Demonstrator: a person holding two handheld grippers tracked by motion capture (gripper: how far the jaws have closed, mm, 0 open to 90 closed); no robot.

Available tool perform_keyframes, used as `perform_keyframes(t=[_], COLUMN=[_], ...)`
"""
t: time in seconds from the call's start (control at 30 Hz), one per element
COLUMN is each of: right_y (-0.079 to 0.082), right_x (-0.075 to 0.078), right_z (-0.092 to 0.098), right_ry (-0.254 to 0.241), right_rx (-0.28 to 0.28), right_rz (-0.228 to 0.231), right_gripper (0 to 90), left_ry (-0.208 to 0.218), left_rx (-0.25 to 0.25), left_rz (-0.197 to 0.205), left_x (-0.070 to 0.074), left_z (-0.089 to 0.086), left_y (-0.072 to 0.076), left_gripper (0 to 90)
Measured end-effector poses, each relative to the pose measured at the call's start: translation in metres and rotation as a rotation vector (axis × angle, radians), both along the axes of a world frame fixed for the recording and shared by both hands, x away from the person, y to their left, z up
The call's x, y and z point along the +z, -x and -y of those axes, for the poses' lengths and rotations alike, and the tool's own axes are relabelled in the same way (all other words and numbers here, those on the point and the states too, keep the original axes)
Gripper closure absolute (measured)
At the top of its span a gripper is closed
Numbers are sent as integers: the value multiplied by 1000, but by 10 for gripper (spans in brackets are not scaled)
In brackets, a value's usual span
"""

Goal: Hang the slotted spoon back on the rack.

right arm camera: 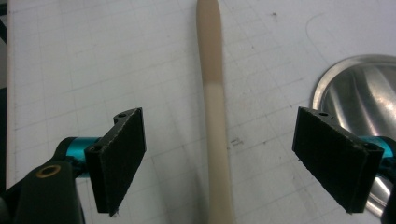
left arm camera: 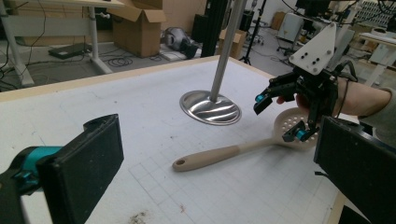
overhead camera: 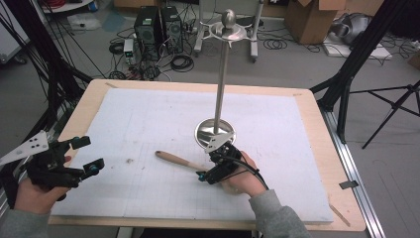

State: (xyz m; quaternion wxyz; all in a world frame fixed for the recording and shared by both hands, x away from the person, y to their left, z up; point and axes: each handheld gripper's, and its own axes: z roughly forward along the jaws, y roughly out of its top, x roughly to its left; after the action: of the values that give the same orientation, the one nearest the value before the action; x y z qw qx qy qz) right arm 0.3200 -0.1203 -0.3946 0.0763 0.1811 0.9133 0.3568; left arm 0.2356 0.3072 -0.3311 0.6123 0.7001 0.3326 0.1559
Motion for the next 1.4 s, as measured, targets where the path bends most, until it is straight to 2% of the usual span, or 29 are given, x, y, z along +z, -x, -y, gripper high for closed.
perform_keyframes(t=[0.5,0.57,0.73,0.8,0.87,1.1,1.4], right_y=[-2,-3,-5,-4,-4,-4,-3], right_x=[-11,-12,-15,-17,-18,-21,-23], right_z=[-2,-2,-2,-3,-4,-5,-7], right_ry=[64,70,89,123,130,169,202], right_rx=[-21,-11,-13,-3,-8,-13,-9], right_rz=[-67,-55,-64,-28,-24,-57,-65], right_gripper=[271,277,322,371,372,425,500], left_ry=[7,7,4,2,4,6,7], left_rx=[-4,-2,-5,-5,-4,-3,0], left_rz=[-1,-2,-4,-5,-4,-4,-5], left_x=[0,0,-1,-1,-1,0,0], left_z=[1,1,1,1,1,0,0], left_y=[0,0,0,0,0,0,1], left_gripper=[18,18,18,18,18,18,18])
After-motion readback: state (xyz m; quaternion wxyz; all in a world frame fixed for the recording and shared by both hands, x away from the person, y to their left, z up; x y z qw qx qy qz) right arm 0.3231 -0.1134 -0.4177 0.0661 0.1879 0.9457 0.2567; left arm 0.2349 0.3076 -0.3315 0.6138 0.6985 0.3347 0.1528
